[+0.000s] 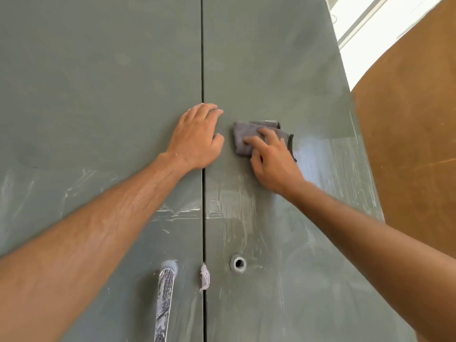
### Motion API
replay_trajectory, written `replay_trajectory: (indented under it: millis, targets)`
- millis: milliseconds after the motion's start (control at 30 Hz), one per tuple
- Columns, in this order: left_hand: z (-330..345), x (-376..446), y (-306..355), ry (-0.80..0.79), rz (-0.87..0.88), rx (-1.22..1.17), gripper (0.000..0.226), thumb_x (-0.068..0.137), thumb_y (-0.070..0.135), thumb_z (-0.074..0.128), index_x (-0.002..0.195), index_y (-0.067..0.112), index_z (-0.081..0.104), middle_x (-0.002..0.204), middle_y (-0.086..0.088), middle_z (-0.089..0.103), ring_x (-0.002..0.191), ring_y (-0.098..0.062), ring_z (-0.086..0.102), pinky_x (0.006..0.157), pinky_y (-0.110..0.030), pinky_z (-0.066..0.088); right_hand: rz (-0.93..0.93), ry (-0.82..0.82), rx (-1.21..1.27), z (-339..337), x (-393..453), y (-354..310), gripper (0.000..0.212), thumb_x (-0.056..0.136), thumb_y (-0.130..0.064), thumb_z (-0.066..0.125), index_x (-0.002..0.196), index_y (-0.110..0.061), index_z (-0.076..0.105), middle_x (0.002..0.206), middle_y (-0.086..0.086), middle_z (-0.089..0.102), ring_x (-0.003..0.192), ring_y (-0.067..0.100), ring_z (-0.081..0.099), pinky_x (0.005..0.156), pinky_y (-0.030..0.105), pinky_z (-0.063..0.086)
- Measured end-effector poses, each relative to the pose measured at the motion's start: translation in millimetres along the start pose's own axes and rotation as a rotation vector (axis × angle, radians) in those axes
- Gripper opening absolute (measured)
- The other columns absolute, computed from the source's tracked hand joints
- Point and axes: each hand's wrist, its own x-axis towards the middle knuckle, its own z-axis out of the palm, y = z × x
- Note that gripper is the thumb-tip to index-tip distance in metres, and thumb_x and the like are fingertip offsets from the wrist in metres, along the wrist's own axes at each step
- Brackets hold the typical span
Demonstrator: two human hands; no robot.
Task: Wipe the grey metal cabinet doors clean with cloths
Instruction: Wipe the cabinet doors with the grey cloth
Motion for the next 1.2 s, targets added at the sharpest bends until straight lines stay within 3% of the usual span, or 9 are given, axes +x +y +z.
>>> replay_trajectory:
  millis: [100,233,433,600,733,800,1000,1133,1200]
  targets:
    - [5,16,4,-0.098,-0.001,0.028,0.057,0.099,0.029,0.048,0.153,0.013,0.045,0.164,-0.007,0.035,0.155,-0.028,0.023,0.127,-0.044,0.018,-0.027,0.038,-0.014,-5,-25,33,0.029,0.095,-0.008,0.052,0.122,-0.009,0.064,0.141,0.022,0.050,0.117,0.043,0.050,0.098,0.051,0.041]
    - [18,12,18,-0.157,-0.014,0.077,0.067,0.098,0.036,0.046,0.159,0.010,0.033,0.169,-0.012,0.021,0.159,-0.031,0.012,0.130,-0.044,0.009,0.351,0.113,0.049,-13,41,49,0.027,0.095,-0.009,0.043,0.118,-0.009,0.057,0.135,0.022,0.050,0.122,0.046,0.047,0.107,0.055,0.033]
    - [36,16,43,-0.109,0.019,0.091,0.077,0.084,0.041,0.031,0.153,0.008,0.043,0.164,-0.013,0.032,0.156,-0.033,0.020,0.130,-0.047,0.008,0.056,0.075,0.059,-4,-30,49,0.032,0.104,-0.045,0.046,0.098,-0.014,0.052,0.127,0.012,0.053,0.117,0.035,0.051,0.108,0.058,0.036]
    - [51,21,59,-0.149,0.004,0.109,0.080,0.084,0.047,0.029,0.155,0.012,0.037,0.165,-0.013,0.026,0.156,-0.033,0.014,0.129,-0.051,0.002,0.472,0.179,0.059,-36,19,123,0.029,0.104,-0.046,0.044,0.107,-0.017,0.049,0.132,0.017,0.050,0.122,0.042,0.051,0.111,0.067,0.032]
    - [63,31,76,-0.008,-0.009,0.145,0.066,0.080,0.041,0.037,0.136,0.010,0.054,0.145,-0.013,0.045,0.134,-0.035,0.041,0.119,-0.047,0.023,0.185,0.163,0.038,-18,-3,104,0.025,0.100,-0.042,0.054,0.097,-0.018,0.048,0.113,0.011,0.054,0.105,0.033,0.053,0.100,0.053,0.042]
    - [73,40,92,-0.022,0.060,0.129,0.066,0.081,0.041,0.037,0.137,0.011,0.054,0.143,-0.012,0.047,0.132,-0.034,0.042,0.118,-0.044,0.023,0.080,0.117,0.040,-20,-36,124,0.027,0.100,-0.042,0.056,0.096,-0.016,0.050,0.111,0.008,0.052,0.100,0.029,0.051,0.094,0.045,0.043]
    - [95,48,93,-0.012,0.175,0.181,0.072,0.086,0.053,0.029,0.143,0.014,0.048,0.149,-0.010,0.042,0.145,-0.034,0.032,0.127,-0.047,0.014,0.390,0.165,-0.036,-45,23,184,0.035,0.104,-0.049,0.043,0.112,-0.016,0.050,0.131,0.014,0.050,0.119,0.038,0.051,0.109,0.059,0.037]
    - [101,48,89,0.011,0.197,0.217,0.070,0.090,0.053,0.030,0.145,0.012,0.046,0.151,-0.012,0.041,0.147,-0.035,0.030,0.127,-0.049,0.012,0.071,0.119,-0.023,-31,-32,177,0.031,0.102,-0.046,0.048,0.109,-0.017,0.054,0.121,0.007,0.051,0.110,0.026,0.049,0.100,0.043,0.041]
    - [103,48,90,0.016,0.200,0.238,0.070,0.091,0.052,0.030,0.146,0.012,0.045,0.152,-0.013,0.040,0.147,-0.036,0.030,0.127,-0.050,0.013,0.067,0.123,-0.050,-38,-54,209,0.033,0.103,-0.048,0.046,0.108,-0.016,0.055,0.121,0.008,0.051,0.113,0.026,0.049,0.102,0.044,0.043]
